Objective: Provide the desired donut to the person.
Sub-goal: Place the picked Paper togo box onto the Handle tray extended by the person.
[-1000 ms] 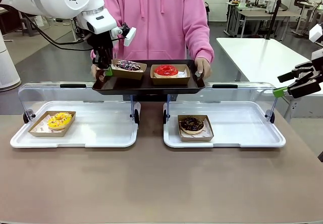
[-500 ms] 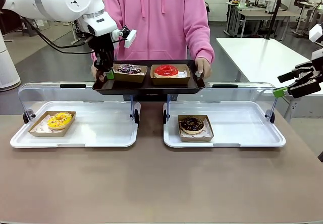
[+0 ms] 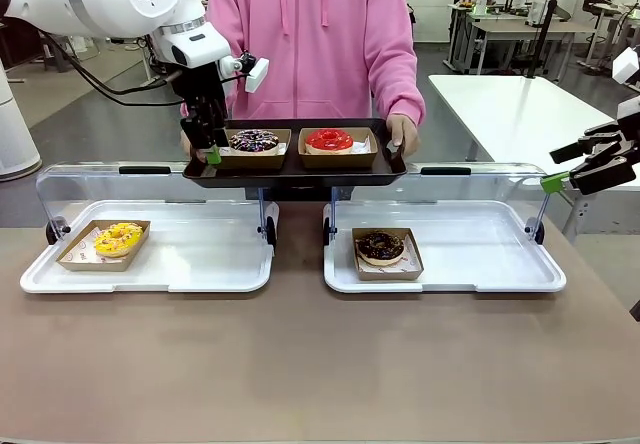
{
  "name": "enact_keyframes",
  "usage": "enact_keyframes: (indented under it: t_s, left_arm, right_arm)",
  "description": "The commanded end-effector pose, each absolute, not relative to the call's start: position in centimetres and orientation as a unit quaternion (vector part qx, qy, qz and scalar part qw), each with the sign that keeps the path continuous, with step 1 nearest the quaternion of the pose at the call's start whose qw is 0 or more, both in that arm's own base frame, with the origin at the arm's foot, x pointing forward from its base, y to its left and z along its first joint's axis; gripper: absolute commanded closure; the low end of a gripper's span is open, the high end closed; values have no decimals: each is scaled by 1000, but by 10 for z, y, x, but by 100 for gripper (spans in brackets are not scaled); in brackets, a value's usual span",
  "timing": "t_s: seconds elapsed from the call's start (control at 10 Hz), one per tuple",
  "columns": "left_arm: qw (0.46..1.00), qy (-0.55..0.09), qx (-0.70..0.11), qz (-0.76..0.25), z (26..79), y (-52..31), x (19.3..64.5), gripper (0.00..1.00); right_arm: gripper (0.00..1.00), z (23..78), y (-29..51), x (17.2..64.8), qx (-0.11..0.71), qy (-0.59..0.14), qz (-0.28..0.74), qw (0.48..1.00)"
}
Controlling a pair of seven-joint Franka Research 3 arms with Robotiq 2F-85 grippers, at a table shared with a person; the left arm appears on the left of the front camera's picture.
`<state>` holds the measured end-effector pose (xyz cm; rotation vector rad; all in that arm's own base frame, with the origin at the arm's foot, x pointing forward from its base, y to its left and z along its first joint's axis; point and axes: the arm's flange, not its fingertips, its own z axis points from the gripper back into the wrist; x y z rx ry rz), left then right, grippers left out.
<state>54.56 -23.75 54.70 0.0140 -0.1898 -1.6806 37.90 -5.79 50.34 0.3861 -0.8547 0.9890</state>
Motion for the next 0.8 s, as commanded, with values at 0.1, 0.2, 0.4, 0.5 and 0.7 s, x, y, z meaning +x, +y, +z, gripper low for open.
enact_keyframes:
  t_s: [0.1,0.2,0.4,0.5,0.7]
  left_arm:
    - [670,-77,-8,-738,552,-238,548,0]
    - [672,-77,-12,-737,553,-238,548,0]
    - [676,-71,-18,-733,556,-237,546,0]
    - [674,-71,-22,-735,557,-236,546,0]
    - [670,-65,-29,-739,556,-237,543,0]
  right_arm:
    - [0,501,-58,379,183,-399,456,775]
    - [0,501,-58,379,183,-399,456,775]
    - [0,501,-58,379,183,-399,456,775]
    - [0,501,-58,379,183,-399,456,775]
    - [0,501,-58,379,183,-399,456,775]
